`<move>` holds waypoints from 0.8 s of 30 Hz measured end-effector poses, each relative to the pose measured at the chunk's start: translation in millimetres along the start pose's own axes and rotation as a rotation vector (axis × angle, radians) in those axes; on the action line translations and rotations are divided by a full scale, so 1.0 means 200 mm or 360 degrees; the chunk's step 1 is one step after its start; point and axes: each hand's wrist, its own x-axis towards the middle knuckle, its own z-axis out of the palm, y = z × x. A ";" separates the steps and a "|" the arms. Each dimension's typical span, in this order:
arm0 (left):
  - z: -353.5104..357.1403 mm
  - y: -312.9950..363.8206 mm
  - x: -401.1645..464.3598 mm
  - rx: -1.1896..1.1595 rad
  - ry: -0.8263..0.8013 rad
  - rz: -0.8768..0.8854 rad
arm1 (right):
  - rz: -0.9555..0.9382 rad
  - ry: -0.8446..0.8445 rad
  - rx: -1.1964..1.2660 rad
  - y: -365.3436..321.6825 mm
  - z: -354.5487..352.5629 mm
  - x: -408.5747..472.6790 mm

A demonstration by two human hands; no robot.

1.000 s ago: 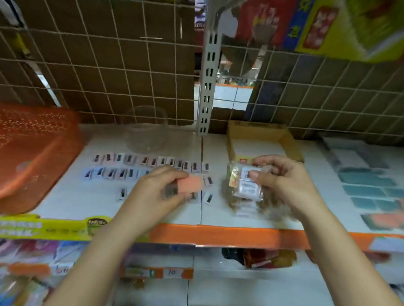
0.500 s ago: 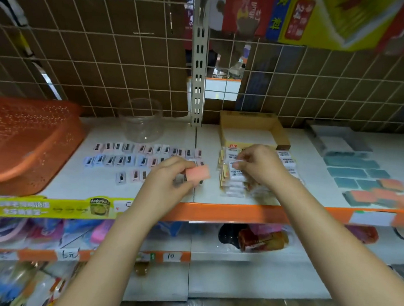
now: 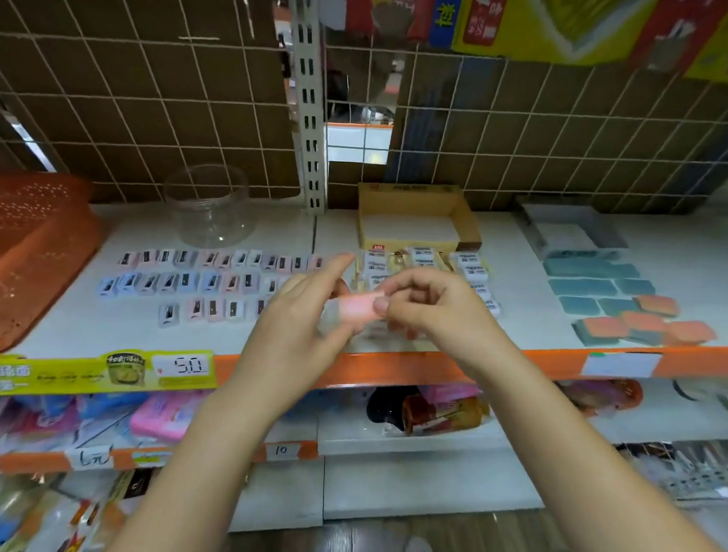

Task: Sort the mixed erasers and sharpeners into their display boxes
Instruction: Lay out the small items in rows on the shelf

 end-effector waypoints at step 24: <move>1.18 0.75 0.51 0.0393 -0.0511 -0.0050 | 0.0118 0.0490 -0.0739 0.56 -1.61 -0.04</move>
